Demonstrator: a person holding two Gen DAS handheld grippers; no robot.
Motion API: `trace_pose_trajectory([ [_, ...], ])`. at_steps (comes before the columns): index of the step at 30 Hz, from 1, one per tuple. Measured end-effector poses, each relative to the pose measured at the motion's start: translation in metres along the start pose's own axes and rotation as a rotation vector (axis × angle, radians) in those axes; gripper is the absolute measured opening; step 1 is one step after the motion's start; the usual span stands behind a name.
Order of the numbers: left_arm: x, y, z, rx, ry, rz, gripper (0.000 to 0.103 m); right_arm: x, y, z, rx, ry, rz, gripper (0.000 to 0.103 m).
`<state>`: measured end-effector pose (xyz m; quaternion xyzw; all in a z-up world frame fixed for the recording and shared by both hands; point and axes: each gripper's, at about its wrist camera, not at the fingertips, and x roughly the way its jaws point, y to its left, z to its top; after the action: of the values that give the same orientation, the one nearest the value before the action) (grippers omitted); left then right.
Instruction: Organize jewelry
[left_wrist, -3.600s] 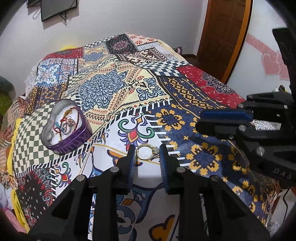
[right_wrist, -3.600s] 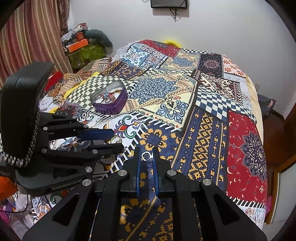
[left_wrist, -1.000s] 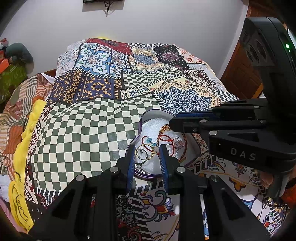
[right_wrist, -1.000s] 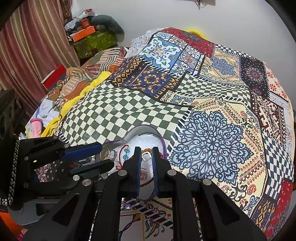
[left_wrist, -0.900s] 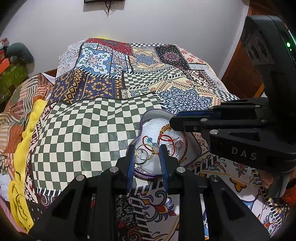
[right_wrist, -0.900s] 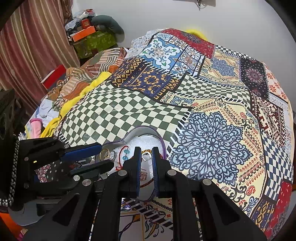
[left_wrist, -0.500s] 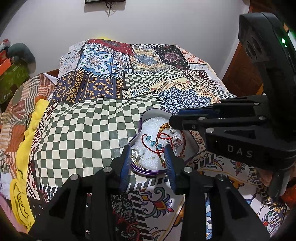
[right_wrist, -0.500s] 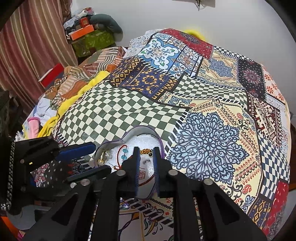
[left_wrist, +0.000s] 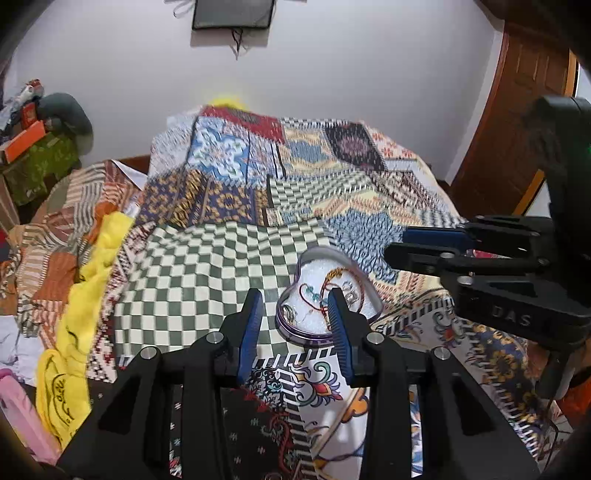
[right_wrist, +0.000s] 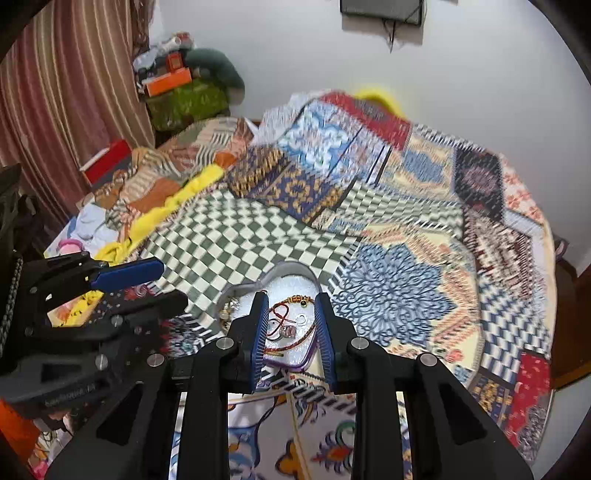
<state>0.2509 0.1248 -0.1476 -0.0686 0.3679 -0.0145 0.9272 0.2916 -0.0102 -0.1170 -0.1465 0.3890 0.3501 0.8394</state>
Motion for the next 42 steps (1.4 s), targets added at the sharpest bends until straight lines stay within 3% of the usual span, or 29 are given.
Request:
trace_pose_trajectory([
  [6, -0.067, -0.018, 0.010, 0.011, -0.131, 0.020, 0.036, -0.074, 0.006, -0.001, 0.038, -0.150, -0.005, 0.023],
  [12, -0.151, -0.041, 0.013, 0.000, -0.332, 0.003, 0.036, -0.157, 0.023, -0.020, 0.092, -0.358, 0.022, 0.023],
  [19, -0.230, -0.067, -0.011, -0.007, -0.522, 0.019, 0.036, -0.228, 0.062, -0.056, 0.052, -0.574, -0.099, 0.023],
  [22, -0.256, -0.078, -0.028, 0.004, -0.591, 0.052, 0.049, -0.247, 0.074, -0.068, 0.043, -0.632, -0.125, 0.026],
  [26, -0.282, -0.090, -0.046, 0.018, -0.665, 0.105, 0.069, -0.264, 0.083, -0.081, 0.061, -0.706, -0.152, 0.062],
  [28, -0.292, -0.094, -0.054, 0.019, -0.695, 0.136, 0.096, -0.266, 0.085, -0.086, 0.074, -0.731, -0.175, 0.075],
  [29, -0.295, -0.095, -0.057, 0.015, -0.708, 0.150, 0.101, -0.266, 0.088, -0.089, 0.076, -0.741, -0.202, 0.082],
  [33, -0.298, -0.094, -0.062, -0.005, -0.709, 0.153, 0.103, -0.263, 0.092, -0.095, 0.084, -0.759, -0.275, 0.097],
  [42, -0.302, -0.098, -0.074, -0.019, -0.685, 0.173, 0.103, -0.267, 0.090, -0.101, 0.093, -0.741, -0.279, 0.099],
])
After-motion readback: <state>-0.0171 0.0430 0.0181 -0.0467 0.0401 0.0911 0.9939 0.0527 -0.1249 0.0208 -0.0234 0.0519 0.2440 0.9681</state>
